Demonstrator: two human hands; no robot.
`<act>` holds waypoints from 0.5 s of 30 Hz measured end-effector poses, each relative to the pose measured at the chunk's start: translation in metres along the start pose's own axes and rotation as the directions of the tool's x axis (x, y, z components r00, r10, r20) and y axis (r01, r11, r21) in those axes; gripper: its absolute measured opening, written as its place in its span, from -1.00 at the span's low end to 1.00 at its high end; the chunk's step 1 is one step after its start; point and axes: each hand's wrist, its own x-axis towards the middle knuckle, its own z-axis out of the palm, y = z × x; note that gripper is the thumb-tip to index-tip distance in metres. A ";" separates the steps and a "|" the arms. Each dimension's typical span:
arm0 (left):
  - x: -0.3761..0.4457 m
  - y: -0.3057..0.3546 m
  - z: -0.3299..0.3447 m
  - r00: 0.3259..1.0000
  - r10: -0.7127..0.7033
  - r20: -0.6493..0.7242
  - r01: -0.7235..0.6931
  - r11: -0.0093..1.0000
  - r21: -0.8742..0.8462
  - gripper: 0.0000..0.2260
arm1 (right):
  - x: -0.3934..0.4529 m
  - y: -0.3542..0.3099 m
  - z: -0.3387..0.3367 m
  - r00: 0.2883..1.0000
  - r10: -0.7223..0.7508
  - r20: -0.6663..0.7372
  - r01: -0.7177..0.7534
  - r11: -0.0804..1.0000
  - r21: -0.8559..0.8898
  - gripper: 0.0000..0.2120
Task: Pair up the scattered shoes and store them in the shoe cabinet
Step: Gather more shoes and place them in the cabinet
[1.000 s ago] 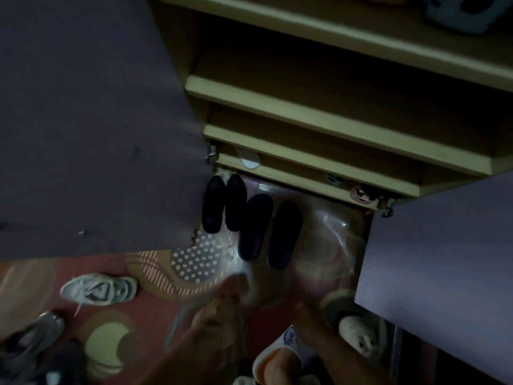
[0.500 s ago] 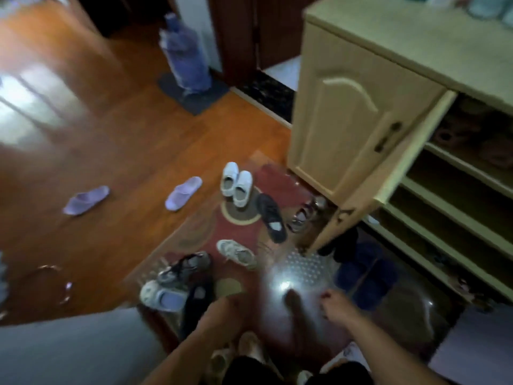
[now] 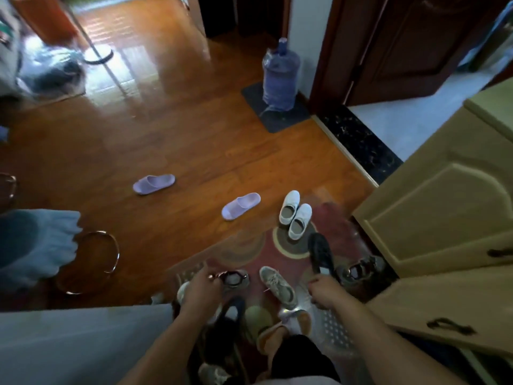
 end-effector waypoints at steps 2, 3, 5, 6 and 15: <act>0.031 0.010 -0.035 0.999 -0.048 -0.024 0.046 0.998 -0.053 -0.88 | 0.029 -0.049 -0.009 1.000 -0.024 0.014 0.025 0.998 -0.060 -0.90; 0.044 0.013 -0.054 0.996 -0.071 -0.048 0.067 0.994 -0.084 -0.88 | 0.042 -0.071 -0.010 0.999 -0.036 0.011 0.037 0.994 -0.099 -0.90; 0.080 0.015 -0.091 0.989 -0.113 -0.095 0.095 0.980 -0.173 -0.87 | 0.067 -0.124 -0.010 0.997 -0.077 0.016 0.078 0.977 -0.196 -0.78; 0.101 0.018 -0.108 0.985 -0.126 -0.115 0.099 0.971 -0.218 -0.87 | 0.078 -0.151 -0.007 0.995 -0.102 0.020 0.104 0.970 -0.220 -0.73; 0.316 0.085 -0.166 0.993 -0.095 0.067 0.114 0.921 -0.374 -0.87 | 0.169 -0.321 0.037 0.971 -0.217 0.099 0.238 0.915 -0.325 -0.85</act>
